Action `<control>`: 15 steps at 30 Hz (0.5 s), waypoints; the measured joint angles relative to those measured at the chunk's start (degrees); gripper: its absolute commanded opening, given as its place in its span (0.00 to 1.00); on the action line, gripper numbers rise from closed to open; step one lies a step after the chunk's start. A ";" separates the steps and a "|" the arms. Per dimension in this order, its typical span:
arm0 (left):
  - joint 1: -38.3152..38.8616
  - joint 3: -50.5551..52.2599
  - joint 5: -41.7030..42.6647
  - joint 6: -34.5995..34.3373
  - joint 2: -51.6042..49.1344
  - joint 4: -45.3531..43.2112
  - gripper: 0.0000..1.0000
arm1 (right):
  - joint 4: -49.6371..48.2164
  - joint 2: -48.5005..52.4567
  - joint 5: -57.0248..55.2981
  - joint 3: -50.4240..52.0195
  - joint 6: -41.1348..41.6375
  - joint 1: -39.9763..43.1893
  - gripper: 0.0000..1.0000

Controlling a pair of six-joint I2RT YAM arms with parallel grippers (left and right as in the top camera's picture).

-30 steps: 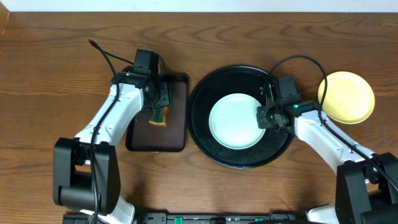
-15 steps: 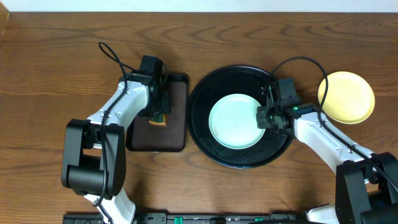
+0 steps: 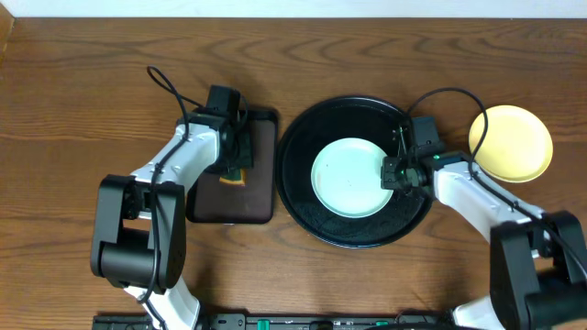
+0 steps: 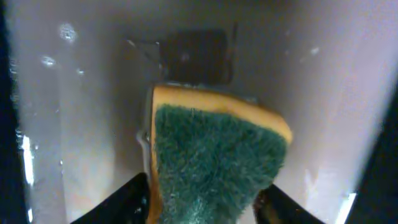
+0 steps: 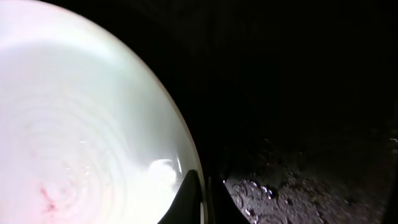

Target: Clean dirty plates on tray and stack at the side

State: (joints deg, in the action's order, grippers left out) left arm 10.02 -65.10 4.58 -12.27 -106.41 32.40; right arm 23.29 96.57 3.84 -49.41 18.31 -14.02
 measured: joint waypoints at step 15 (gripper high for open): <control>0.00 0.61 -0.28 0.92 7.78 1.60 0.07 | -0.76 0.17 1.07 -0.02 -0.92 0.26 0.01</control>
State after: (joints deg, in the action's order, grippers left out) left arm 10.02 -64.49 4.29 -11.35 -98.63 34.00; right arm 22.52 96.75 4.91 -49.43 17.39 -13.76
